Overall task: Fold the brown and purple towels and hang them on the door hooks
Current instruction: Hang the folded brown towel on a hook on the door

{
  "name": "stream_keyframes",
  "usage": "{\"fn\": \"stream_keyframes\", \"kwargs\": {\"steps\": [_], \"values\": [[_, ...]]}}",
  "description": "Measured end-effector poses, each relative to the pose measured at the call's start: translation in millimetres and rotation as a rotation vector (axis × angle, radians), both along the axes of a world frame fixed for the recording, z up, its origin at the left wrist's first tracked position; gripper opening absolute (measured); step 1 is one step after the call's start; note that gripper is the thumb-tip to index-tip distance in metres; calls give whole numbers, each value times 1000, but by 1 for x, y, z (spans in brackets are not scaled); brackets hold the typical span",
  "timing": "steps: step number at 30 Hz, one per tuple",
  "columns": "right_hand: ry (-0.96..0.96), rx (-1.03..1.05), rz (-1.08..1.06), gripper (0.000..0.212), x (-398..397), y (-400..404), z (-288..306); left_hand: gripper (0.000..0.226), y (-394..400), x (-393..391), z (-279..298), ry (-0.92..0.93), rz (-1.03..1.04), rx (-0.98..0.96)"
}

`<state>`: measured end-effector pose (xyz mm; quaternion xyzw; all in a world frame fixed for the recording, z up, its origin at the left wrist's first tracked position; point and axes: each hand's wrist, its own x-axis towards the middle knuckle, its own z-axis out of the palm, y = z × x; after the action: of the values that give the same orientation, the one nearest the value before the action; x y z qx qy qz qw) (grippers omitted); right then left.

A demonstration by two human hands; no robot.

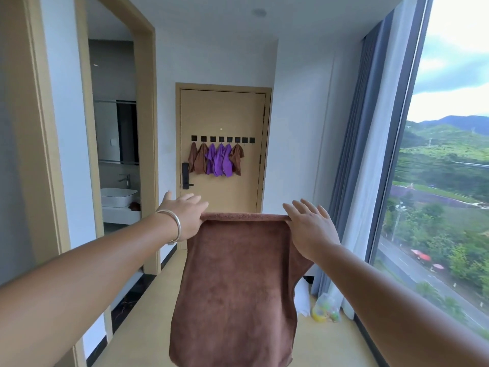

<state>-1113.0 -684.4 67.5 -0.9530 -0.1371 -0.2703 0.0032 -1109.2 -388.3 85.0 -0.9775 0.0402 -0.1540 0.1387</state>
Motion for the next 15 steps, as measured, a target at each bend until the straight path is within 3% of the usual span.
{"fn": "stream_keyframes", "kwargs": {"steps": [5, 15], "values": [[4, -28, -16, 44, 68, 16, 4, 49, 16, 74, 2, 18, -7, -19], [-33, -79, -52, 43, 212, 50, 30, 46, 51, 226, 14, -52, -62, -36]]}}
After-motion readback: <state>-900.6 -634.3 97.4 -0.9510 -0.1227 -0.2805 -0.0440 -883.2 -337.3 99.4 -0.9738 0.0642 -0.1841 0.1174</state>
